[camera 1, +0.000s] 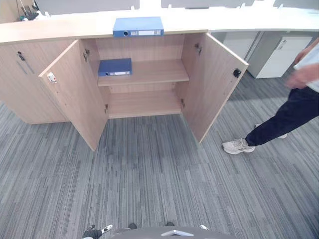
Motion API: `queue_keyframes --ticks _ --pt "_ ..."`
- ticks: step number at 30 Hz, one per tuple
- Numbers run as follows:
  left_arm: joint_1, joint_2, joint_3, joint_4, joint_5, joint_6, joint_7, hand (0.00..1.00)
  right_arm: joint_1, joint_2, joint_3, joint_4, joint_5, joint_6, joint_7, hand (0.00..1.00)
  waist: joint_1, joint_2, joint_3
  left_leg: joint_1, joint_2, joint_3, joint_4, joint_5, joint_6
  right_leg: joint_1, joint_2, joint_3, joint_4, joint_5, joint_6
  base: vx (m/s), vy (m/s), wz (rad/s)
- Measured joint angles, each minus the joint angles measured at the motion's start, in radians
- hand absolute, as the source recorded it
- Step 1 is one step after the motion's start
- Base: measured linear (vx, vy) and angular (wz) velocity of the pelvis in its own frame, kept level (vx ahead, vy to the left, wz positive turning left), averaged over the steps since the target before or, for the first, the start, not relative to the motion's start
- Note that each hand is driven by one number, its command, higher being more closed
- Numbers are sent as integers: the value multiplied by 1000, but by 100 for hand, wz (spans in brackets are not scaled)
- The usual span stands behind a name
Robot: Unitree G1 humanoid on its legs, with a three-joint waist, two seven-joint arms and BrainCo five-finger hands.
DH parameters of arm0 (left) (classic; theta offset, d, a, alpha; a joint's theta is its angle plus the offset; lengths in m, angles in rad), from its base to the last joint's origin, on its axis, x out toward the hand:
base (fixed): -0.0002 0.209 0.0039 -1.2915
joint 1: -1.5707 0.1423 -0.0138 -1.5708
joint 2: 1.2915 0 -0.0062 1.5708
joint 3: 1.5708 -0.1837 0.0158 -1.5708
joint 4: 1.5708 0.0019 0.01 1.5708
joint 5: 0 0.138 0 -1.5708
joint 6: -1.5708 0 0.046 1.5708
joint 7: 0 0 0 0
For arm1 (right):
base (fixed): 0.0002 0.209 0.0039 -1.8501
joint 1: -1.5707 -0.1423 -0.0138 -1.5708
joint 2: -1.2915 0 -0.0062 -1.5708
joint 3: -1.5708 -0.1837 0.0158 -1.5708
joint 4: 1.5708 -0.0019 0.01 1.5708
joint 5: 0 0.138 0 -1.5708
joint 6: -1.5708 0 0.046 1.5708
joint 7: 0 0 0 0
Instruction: Walk over to the cabinet, pick up the folder, carry it to the office cabinet, place the folder inside the office cabinet, then close the office cabinet door
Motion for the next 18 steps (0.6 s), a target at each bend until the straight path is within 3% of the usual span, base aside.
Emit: queue_keyframes --ticks 2,18 --pt "-17 2 1 0 1 0 -1 0 -32 7 -7 0 -10 1 1 0 -1 -5 24 17 -3 5 -10 -1 -1 21 -2 -2 -18 4 6 82 13 -3" --pt "-30 1 -4 2 21 -1 -2 0 -90 45 -4 2 -38 1 3 0 -1 -11 32 60 -20 33 -61 15 9 44 -17 -1 -42 16 18 -25 2 -3"
